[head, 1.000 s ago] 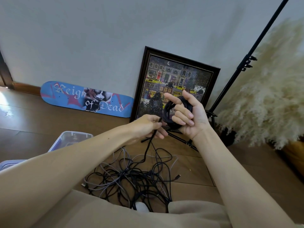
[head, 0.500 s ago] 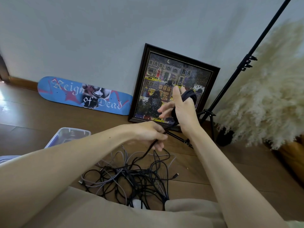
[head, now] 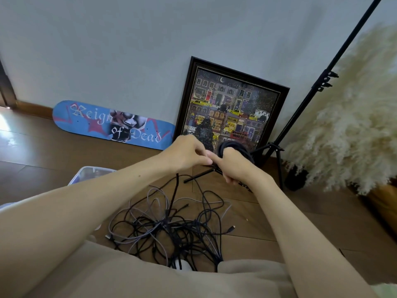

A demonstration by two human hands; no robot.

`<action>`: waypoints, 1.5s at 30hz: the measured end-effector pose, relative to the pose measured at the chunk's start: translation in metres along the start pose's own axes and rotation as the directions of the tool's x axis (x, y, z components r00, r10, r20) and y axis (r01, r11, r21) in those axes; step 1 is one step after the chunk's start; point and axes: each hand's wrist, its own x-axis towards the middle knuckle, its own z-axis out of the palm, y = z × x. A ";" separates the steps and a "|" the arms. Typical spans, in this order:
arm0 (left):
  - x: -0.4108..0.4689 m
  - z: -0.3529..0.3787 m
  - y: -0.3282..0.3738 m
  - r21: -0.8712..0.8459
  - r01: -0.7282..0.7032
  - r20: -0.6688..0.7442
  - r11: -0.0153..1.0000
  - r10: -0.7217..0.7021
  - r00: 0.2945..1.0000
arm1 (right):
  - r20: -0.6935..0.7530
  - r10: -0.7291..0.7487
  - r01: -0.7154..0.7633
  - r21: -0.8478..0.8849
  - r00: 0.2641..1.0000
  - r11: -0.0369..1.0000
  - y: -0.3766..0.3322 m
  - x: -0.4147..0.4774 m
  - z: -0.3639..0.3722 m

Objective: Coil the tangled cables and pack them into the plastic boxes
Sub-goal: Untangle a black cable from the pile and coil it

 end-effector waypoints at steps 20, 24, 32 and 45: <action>0.003 -0.016 -0.011 -0.671 0.262 0.213 0.694 -0.158 0.964 | 0.660 -0.449 -0.297 0.708 0.603 0.641 -0.001 -0.006 -0.019; 0.003 -0.010 -0.014 -0.670 0.301 0.202 0.679 -0.223 0.954 | 0.625 -0.592 -0.396 0.781 0.509 0.483 0.001 -0.003 -0.019; 0.007 -0.001 -0.014 -0.813 0.332 0.305 0.478 -0.136 0.943 | 0.487 -0.764 -0.528 0.818 0.423 0.229 0.014 0.002 -0.022; 0.009 0.009 -0.016 -0.823 0.301 0.235 0.481 -0.195 0.952 | 0.176 -0.766 -0.449 0.879 0.618 -0.161 0.010 0.005 -0.017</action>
